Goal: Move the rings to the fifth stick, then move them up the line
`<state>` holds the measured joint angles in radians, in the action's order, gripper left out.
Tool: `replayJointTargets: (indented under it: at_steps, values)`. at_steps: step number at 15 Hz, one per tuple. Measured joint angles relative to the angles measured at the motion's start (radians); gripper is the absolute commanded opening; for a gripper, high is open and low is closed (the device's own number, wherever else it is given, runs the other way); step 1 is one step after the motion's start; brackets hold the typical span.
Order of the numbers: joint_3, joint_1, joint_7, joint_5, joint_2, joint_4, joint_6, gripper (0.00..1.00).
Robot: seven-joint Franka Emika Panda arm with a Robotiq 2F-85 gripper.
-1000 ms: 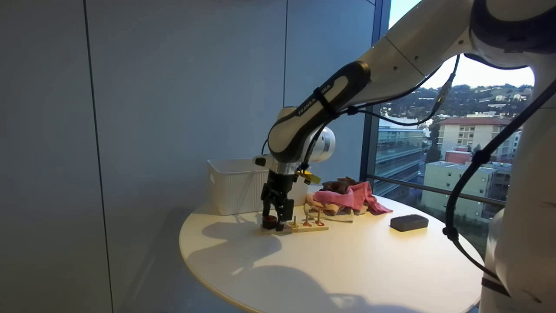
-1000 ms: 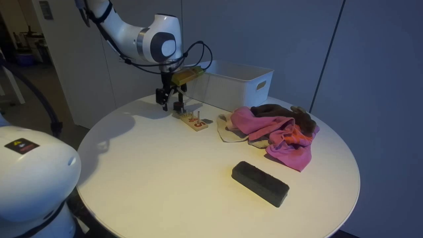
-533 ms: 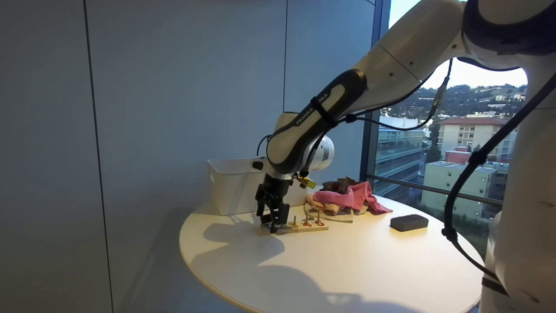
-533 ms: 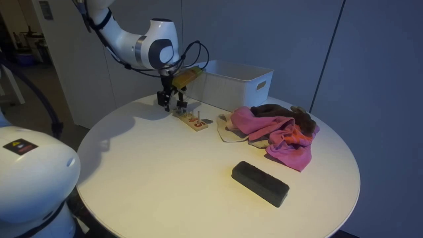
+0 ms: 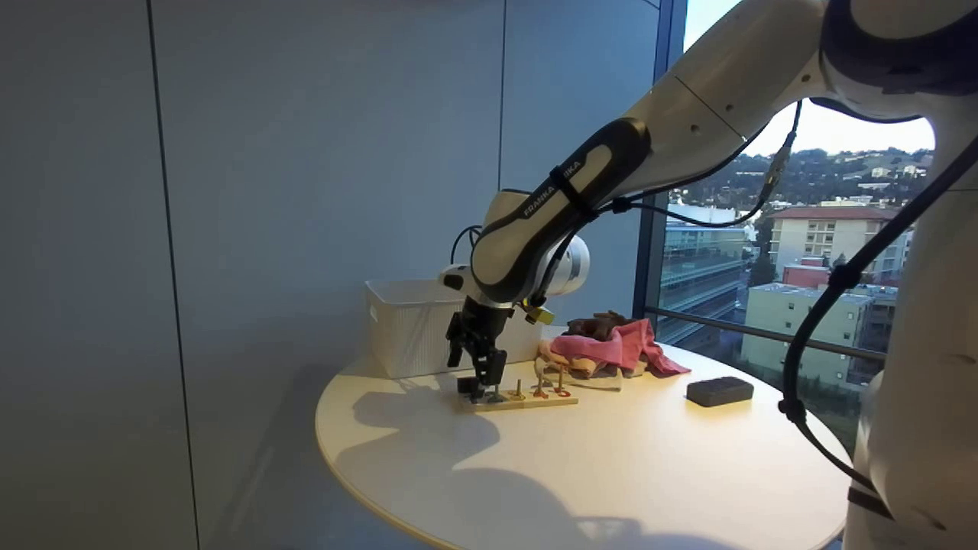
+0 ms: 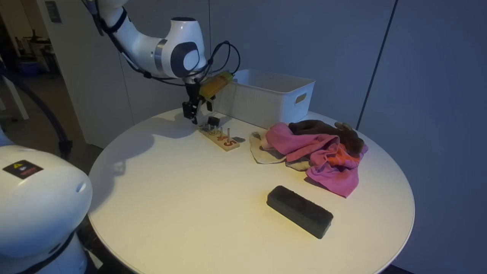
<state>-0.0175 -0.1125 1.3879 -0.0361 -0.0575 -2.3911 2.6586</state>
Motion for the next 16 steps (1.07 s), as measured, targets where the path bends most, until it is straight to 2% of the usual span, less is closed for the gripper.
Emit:
replayJointTargets:
  at_steps: [4,8,16]
  values:
    - [0.0,0.031,-0.06,0.098,-0.001,0.01,0.052,1.0]
    - [0.0,0.057,-0.125,0.207,0.01,0.026,0.057,1.0]
    - [0.007,0.056,-0.007,0.222,0.02,0.042,-0.025,1.0]
